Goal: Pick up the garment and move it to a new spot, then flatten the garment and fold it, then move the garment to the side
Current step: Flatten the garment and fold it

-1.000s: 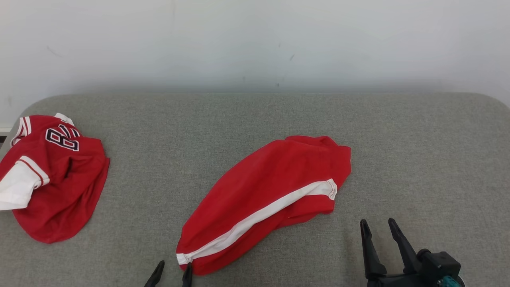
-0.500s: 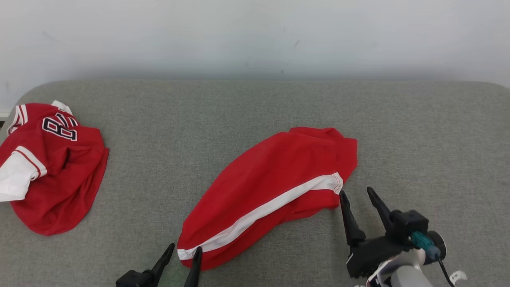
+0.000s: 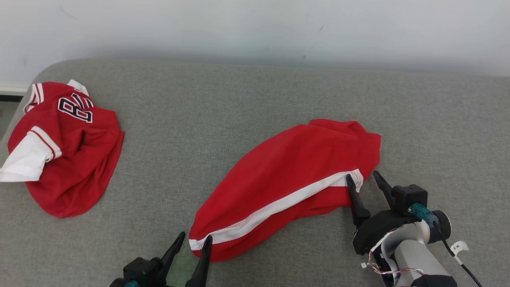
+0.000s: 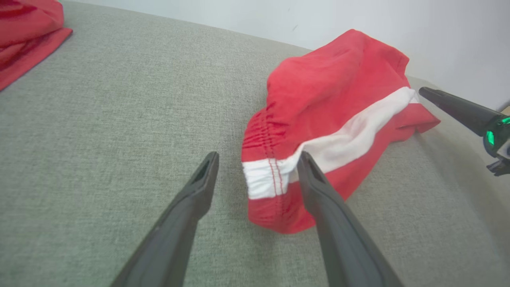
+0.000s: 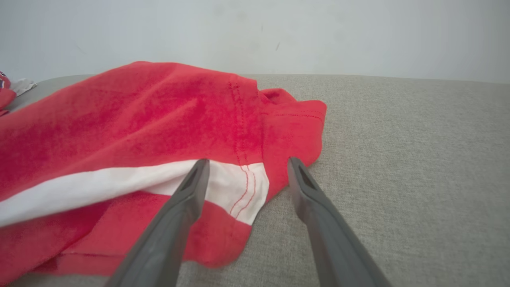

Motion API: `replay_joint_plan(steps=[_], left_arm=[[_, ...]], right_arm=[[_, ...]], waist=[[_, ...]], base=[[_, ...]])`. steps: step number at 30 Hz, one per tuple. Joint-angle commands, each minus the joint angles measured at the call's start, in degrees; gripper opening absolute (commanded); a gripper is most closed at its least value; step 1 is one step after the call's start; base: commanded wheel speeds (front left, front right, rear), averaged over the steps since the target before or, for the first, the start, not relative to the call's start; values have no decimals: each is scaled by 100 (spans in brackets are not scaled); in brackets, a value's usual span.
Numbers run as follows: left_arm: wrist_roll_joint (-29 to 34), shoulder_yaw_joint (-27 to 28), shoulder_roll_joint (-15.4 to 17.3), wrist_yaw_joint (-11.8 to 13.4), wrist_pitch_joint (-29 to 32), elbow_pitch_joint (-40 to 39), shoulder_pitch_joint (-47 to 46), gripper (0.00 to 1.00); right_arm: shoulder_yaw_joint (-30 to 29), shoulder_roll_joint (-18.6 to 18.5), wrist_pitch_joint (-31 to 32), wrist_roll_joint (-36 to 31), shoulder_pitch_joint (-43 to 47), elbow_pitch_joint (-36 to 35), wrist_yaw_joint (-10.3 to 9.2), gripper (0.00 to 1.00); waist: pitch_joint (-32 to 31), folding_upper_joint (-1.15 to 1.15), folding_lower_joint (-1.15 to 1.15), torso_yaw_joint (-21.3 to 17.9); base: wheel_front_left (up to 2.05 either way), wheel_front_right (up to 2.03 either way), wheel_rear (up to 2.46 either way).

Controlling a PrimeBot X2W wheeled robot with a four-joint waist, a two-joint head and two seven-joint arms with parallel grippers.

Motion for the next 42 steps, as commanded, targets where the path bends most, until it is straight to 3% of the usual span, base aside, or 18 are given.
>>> replay_joint_plan(steps=[1,3,5,6,7,8,16,27,41,42], left_arm=[[-51,-27,-1,9,-9,27,-85,100],[-101,-81,-22,8,-9,53,-163,100],[-181,-169,-44,8,-9,97,-230,100],[-226,-203,-44,9,-9,119,-260,92],[-225,-257,-25,9,-9,151,-295,38],[-242,-299,-12,9,-9,167,-344,0],[-372,-238,-3,9,-9,198,-290,0],[-150,180,119,10,-9,-212,259,0],[-37,191,79,10,-9,-84,614,0],[-44,184,71,10,-9,-44,630,0]], right_arm=[[-15,-26,-12,-5,-67,145,-13,100],[-29,-38,-13,-13,-148,364,-13,100],[-43,-40,-12,-11,-255,459,-12,60],[-31,-35,-12,-23,-259,506,-13,41],[-18,-32,-12,-31,-264,527,-13,27],[-13,-33,-12,-36,-269,533,-13,0],[-24,-23,-12,-43,-28,215,-13,0],[-14,-57,-12,210,1004,-1188,-13,0],[53,68,-12,364,1900,-1643,-13,0],[45,77,-12,353,1931,-1663,-13,29]], waist=[[57,0,-1,68],[91,0,-1,110],[127,0,-1,143],[143,0,-1,155],[154,0,-1,162],[161,0,-1,166],[49,0,-1,94],[-266,0,-1,-163],[-417,0,-1,-171],[-431,0,-1,-173]], base=[[0,0,0],[0,0,0],[0,0,0],[0,0,0],[0,0,0],[0,0,0],[0,0,0],[0,0,0],[0,0,0],[0,0,0]])
